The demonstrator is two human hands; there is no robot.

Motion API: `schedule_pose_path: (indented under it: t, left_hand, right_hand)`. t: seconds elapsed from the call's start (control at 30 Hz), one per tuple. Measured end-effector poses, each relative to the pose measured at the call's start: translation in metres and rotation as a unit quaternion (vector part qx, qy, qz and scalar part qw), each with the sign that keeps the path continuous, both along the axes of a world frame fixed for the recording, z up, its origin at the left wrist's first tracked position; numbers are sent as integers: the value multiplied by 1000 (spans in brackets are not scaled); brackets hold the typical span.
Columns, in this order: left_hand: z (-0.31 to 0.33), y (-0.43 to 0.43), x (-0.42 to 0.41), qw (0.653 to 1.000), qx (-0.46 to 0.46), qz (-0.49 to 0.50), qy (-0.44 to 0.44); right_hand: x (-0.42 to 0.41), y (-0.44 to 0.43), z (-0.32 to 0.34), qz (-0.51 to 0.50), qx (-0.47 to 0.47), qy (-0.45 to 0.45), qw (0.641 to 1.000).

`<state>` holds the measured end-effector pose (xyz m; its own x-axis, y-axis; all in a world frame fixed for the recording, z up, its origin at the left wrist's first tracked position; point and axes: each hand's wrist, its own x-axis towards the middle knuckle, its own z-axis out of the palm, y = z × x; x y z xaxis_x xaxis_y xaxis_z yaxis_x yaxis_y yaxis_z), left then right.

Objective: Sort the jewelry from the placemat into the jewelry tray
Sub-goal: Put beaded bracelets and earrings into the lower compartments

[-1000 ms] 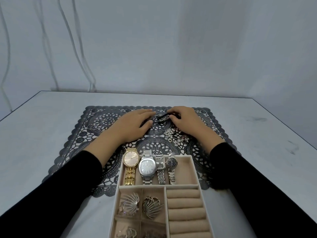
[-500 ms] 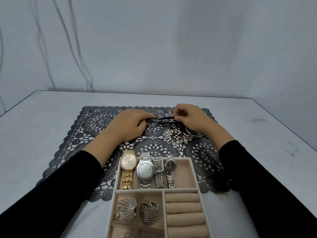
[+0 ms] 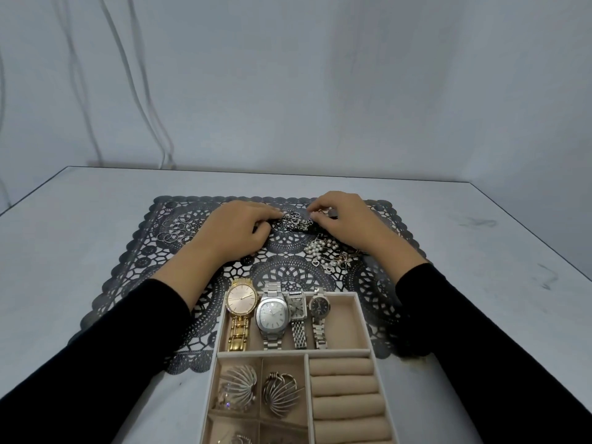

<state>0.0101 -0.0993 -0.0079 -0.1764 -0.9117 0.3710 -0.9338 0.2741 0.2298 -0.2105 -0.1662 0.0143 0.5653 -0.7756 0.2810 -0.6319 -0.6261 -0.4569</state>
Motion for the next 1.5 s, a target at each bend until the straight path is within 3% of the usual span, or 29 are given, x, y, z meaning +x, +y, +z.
schedule_pose_path:
  t: [0.3, 0.53, 0.73, 0.97, 1.2, 1.5]
  left_hand:
    - [-1, -1, -1, 997, -51, 44, 29]
    - [1, -4, -6, 999, -42, 4, 2]
    - [3, -7, -6, 999, -35, 28, 10]
    - [5, -17, -18, 999, 7, -49, 24]
    - [6, -22, -9, 997, 27, -25, 68]
    - [10, -22, -14, 998, 47, -22, 46]
  right_hand:
    - [14, 7, -6, 30, -21, 24, 999]
    - [12, 8, -5, 20, -11, 20, 1000]
    - [14, 8, -5, 9, 0, 16, 1000]
    - [10, 4, -2, -18, 39, -51, 998]
    - [5, 2, -1, -42, 88, -158, 983]
    - [2, 0, 5, -54, 145, -257, 954]
